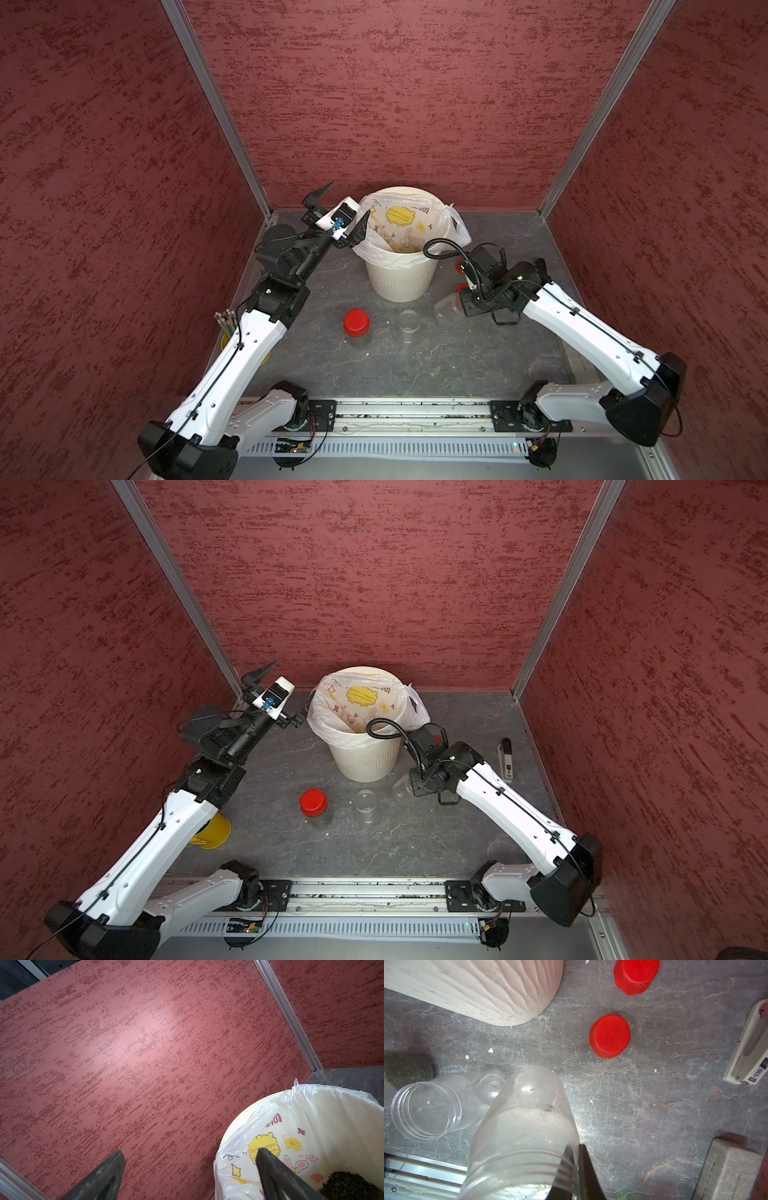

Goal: Empty moldy tea leaves from jars
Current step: Place the jar at the center of the board.

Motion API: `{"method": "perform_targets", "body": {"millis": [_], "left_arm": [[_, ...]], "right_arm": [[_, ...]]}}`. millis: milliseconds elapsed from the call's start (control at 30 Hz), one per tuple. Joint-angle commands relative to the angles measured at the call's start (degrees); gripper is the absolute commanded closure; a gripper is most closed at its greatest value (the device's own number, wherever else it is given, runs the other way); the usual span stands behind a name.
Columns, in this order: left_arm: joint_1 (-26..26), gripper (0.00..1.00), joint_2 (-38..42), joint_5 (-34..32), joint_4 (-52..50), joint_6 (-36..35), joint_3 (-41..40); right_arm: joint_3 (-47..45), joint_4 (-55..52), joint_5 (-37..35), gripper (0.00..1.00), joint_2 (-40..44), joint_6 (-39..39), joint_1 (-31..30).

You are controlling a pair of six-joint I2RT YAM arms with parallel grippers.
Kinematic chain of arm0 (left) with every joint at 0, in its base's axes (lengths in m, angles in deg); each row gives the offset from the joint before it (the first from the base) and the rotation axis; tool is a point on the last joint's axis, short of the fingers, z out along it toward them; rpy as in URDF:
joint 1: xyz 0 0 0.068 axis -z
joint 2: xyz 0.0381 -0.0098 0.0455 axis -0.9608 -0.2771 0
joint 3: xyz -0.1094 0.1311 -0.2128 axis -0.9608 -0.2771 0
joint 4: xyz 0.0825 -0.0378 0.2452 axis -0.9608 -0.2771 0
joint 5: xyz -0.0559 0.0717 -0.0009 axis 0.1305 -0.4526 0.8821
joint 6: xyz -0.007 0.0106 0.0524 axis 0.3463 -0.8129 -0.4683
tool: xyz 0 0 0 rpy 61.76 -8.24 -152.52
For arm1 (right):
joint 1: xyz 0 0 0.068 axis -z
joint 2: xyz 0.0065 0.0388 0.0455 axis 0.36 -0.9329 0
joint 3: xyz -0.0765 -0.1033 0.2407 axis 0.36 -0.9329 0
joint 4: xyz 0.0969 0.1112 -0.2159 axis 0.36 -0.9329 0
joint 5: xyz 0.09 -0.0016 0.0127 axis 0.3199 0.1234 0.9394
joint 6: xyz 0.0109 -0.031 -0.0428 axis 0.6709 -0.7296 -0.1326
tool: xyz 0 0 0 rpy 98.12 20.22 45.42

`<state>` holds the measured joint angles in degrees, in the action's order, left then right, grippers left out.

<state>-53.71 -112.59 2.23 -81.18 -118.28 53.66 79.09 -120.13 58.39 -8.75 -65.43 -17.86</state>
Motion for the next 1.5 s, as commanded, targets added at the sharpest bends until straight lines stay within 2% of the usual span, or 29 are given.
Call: {"method": "perform_targets", "body": {"millis": [0, 700, 833, 1467], "left_arm": [[-0.3, 0.00, 0.4, 0.6, 0.4, 0.5, -0.4], [-0.3, 0.00, 0.6, 2.0, -1.0, 0.5, 0.0], [-0.3, 0.00, 0.6, 2.2, -1.5, 0.4, 0.0], [-0.3, 0.00, 0.7, 2.7, -2.1, 0.4, 0.2]], "right_arm": [[-1.7, 0.0, -1.9, 1.00, -0.3, 2.6, -0.6], [-6.2, 4.1, -4.2, 1.00, -5.3, 3.4, -0.7], [-6.2, 4.2, -4.7, 0.95, -6.1, 3.2, -0.7], [-8.9, 7.3, -3.4, 0.90, -7.1, 2.9, -0.7]]}}
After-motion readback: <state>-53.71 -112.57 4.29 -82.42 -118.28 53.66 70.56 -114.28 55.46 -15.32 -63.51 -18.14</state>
